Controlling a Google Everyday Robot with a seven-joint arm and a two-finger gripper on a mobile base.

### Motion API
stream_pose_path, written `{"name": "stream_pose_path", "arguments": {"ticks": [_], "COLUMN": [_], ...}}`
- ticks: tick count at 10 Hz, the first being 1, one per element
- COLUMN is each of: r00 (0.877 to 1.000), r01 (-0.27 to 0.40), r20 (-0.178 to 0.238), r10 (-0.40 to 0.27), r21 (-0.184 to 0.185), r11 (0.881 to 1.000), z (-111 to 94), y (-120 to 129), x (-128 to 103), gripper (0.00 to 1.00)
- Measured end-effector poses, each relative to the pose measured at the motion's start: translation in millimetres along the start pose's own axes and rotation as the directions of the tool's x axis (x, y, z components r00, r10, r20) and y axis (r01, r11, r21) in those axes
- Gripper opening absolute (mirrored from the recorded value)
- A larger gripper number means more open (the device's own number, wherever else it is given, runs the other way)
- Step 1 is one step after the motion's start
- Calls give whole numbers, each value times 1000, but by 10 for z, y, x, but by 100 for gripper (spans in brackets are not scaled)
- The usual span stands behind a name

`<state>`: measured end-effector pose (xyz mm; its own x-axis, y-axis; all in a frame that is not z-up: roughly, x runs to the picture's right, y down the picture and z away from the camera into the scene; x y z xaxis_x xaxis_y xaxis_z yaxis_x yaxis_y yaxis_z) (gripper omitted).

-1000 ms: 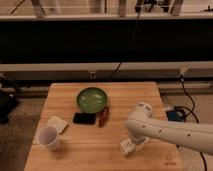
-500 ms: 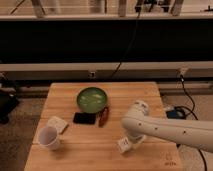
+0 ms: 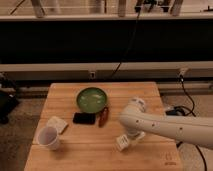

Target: Place the bottle in the ceramic bowl

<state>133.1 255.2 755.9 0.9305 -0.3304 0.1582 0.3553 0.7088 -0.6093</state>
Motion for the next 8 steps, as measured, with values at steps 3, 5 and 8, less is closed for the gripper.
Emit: {"name": "stream_pose_path", "arguments": {"ticks": [3,5,8], "r00": [1000,1000,1000], "r01": [4,2,6], "r20": [-9,-13,-20], "r10": [-4,-1,-5], "r21": [7,9,21], "r11": [1000,1000,1000], "z": [-73,-89,-143], "y": [-121,-132,-366], "x": [17,14,45], "gripper": [1,1,1]}}
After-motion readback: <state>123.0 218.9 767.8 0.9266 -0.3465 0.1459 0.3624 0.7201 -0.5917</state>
